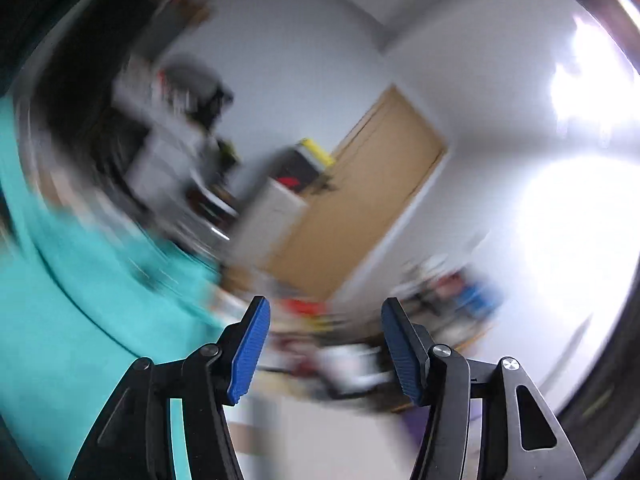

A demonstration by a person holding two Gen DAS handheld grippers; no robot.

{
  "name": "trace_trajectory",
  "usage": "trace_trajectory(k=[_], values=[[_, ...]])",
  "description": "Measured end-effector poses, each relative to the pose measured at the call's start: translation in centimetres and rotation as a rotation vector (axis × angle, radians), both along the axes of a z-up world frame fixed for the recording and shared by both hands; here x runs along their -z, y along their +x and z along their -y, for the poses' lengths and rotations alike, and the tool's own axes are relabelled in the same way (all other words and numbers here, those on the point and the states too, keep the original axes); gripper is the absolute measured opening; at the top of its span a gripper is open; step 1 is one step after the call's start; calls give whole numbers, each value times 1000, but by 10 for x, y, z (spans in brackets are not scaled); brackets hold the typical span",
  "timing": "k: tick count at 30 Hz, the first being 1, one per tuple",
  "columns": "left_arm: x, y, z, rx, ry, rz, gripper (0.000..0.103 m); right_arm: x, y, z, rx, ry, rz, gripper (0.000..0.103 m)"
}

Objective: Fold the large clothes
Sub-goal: 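Open the right gripper to release the sleeve onto the hoodie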

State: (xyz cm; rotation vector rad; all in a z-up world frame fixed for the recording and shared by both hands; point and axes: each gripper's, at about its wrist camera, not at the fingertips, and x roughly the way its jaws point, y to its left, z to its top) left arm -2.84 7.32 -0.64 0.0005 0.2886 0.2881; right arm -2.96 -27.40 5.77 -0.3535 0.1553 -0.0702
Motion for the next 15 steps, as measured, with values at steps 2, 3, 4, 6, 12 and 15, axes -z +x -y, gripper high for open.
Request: trace_trajectory(k=[2, 3, 4, 6, 12, 15], values=[[0, 1, -2, -16, 21, 4, 102, -14, -9, 7, -178, 350, -55, 58], [0, 1, -5, -23, 24, 2, 102, -15, -9, 7, -229, 450, -56, 58], [0, 1, -7, -28, 22, 1, 102, -16, -7, 3, -281, 531, -59, 59], [1, 2, -16, -41, 1, -6, 102, -18, 1, -24, -386, 603, -80, 59], [7, 11, -48, -108, -58, -50, 102, -4, 11, -67, -505, 642, 73, 59], [14, 14, -57, -123, -83, -91, 102, 23, 25, -77, -480, 646, 100, 59]])
